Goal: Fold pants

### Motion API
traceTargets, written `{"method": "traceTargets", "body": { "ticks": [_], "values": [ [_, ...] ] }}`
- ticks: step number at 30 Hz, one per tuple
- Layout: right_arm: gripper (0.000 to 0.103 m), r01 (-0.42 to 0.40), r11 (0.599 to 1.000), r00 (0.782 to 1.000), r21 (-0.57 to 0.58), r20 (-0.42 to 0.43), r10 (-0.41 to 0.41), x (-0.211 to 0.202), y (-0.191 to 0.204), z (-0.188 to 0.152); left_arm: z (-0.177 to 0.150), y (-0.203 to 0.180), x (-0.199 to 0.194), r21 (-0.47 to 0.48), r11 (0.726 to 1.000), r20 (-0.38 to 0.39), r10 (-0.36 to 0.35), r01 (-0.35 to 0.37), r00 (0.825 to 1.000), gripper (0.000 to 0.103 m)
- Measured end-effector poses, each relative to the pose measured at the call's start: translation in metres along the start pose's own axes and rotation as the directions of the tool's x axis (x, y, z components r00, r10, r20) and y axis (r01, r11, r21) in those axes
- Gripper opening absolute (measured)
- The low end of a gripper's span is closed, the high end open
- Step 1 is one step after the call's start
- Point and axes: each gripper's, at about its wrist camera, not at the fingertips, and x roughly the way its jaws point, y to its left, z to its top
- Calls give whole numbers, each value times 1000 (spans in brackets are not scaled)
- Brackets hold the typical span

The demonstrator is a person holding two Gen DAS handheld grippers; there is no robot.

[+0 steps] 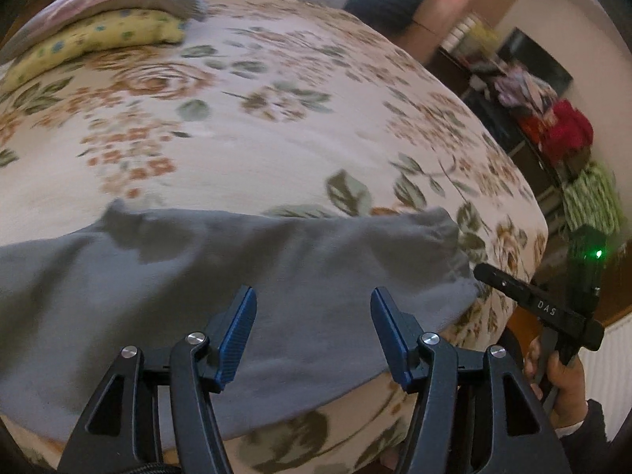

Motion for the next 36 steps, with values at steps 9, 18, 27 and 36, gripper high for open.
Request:
{"method": "traceTargets", "body": {
  "ticks": [9,18,27,36],
  "values": [
    [47,-34,998,999,-49,11,35,6,10,-6,36,-40,43,161,987,-66,5,6,998,62],
    [11,-21,992,1000,-128,6,22,17,16,-14,58,-87,118,382,923,-226,41,50,973,67],
    [3,-124,992,991,-35,42,125,6,-10,-5,64,-118,132,487,866,-259,24,109,966,16],
    [12,-102,995,995,7,15,102,10,-22,-8,66,-123,136,504,858,-268,44,101,962,30]
  ]
}}
